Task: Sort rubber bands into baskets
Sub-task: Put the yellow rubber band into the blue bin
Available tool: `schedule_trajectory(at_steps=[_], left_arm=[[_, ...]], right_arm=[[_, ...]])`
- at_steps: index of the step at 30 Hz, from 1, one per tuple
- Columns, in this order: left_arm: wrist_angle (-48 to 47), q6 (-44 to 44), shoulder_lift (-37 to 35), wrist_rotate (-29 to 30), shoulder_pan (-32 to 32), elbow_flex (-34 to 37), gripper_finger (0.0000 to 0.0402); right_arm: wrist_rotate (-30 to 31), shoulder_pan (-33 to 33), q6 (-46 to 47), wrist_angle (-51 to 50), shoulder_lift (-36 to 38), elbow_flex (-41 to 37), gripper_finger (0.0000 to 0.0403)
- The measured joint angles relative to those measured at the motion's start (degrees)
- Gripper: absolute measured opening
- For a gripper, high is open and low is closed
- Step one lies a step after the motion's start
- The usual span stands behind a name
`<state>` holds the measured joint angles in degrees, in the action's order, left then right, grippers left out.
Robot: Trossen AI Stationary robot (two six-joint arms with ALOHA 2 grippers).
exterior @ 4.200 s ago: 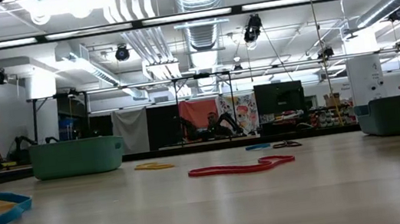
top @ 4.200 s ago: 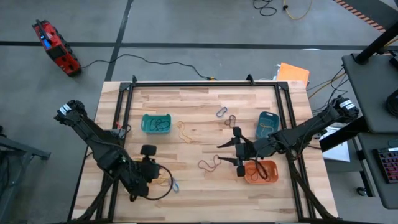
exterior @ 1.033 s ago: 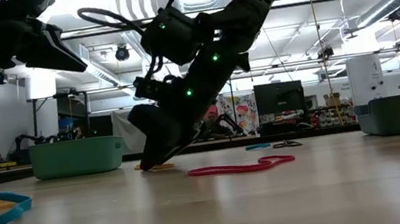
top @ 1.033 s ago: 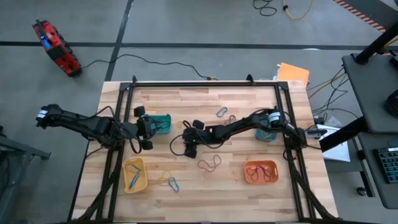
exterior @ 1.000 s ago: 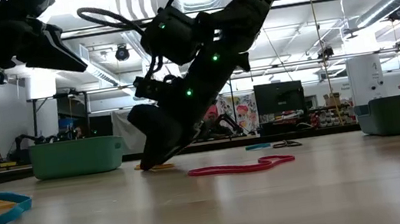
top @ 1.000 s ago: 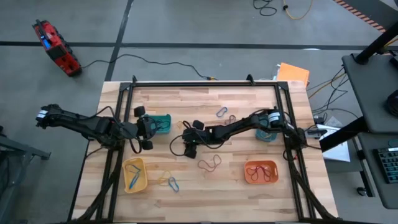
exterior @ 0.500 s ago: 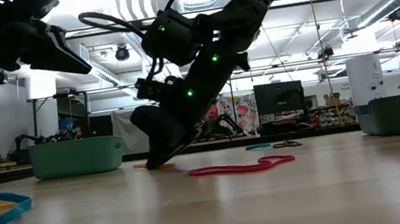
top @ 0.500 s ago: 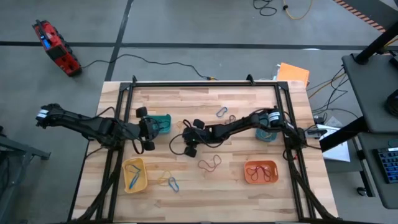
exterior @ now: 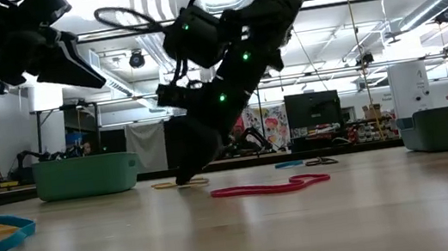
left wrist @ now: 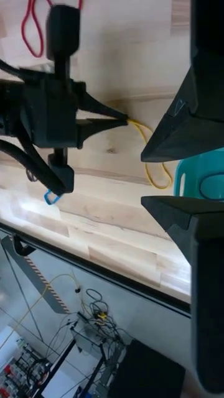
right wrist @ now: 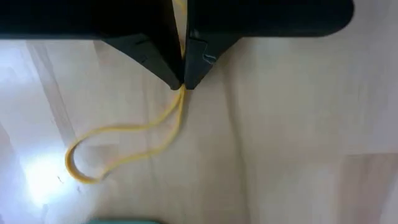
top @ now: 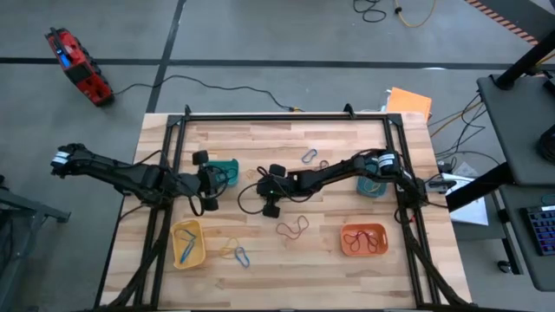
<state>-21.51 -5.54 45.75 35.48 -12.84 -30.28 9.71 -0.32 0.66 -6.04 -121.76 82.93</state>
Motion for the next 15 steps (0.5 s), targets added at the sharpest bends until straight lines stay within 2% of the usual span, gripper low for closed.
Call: schedule_trajectory(at_steps=[10, 15], left_arm=[[1.3, -0.5, -0.2, 0.0, 0.0, 0.0, 0.0083], [1.9, -1.1, -0.2, 0.5, 0.0, 0.0, 0.0083]], right_arm=[[1.3, 0.1, -3.2, -6.4, 7.0, -0.1, 0.0008], [5.4, 0.6, -4.6, -10.6, 11.1, -0.1, 0.0008]])
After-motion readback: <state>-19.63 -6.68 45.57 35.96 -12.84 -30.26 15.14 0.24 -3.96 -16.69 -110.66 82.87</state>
